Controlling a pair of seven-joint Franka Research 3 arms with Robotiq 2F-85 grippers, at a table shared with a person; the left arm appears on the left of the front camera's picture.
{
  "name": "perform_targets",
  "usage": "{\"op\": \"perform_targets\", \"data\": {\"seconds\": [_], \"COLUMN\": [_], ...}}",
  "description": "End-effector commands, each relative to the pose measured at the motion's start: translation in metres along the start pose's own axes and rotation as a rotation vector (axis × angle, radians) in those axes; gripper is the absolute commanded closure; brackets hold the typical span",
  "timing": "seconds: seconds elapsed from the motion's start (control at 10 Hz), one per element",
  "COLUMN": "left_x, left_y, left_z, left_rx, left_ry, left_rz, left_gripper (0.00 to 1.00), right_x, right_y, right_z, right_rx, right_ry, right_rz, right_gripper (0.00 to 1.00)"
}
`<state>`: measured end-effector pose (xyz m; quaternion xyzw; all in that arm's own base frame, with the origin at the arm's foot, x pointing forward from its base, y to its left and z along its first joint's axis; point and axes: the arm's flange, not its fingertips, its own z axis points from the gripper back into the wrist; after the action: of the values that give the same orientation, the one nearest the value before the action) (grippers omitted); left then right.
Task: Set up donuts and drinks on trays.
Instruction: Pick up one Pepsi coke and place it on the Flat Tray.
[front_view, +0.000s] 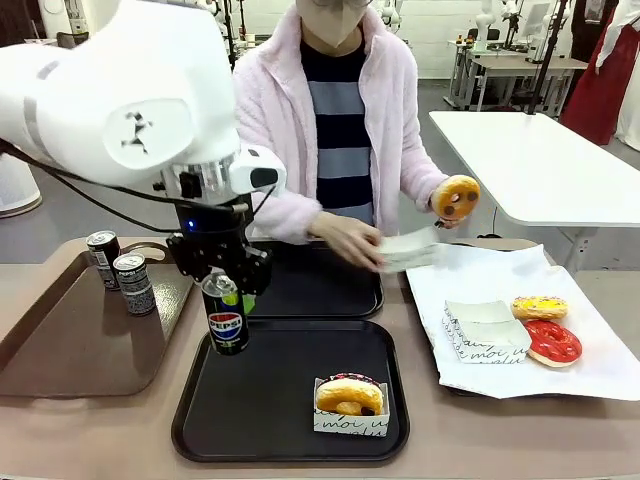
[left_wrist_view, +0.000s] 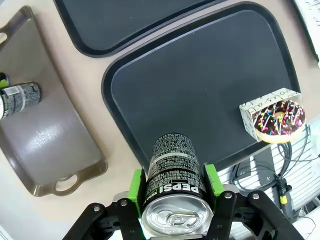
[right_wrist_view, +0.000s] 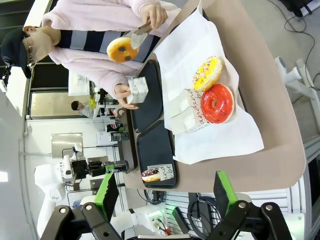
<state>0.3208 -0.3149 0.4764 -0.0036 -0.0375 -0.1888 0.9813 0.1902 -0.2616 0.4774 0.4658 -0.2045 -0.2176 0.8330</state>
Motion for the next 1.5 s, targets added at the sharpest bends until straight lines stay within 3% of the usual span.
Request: {"op": "perform_targets", "data": {"seconds": [0.0, 0.5, 1.4], "left_x": [-0.005, -0.002, 0.001], "left_y": [-0.019, -0.028, -0.034], "left_z": [-0.020, -0.059, -0.087], "left_rx": [0.047, 0.018, 0.025], "left_ry": [-0.077, -0.092, -0.072], "left_rz": [0.030, 0.057, 0.030], "left_gripper": [0.42, 0.42, 0.42], "right_x": [-0.001, -0.001, -0.001], "right_y": [-0.002, -0.002, -0.002], "right_z": [0.001, 0.001, 0.001], "right_rx": [0.005, 0.005, 0.005], "right_ry": [0.007, 0.007, 0.007], "right_rz": [0.002, 0.002, 0.002], "right_gripper": [0.00, 0.00, 0.00]}}
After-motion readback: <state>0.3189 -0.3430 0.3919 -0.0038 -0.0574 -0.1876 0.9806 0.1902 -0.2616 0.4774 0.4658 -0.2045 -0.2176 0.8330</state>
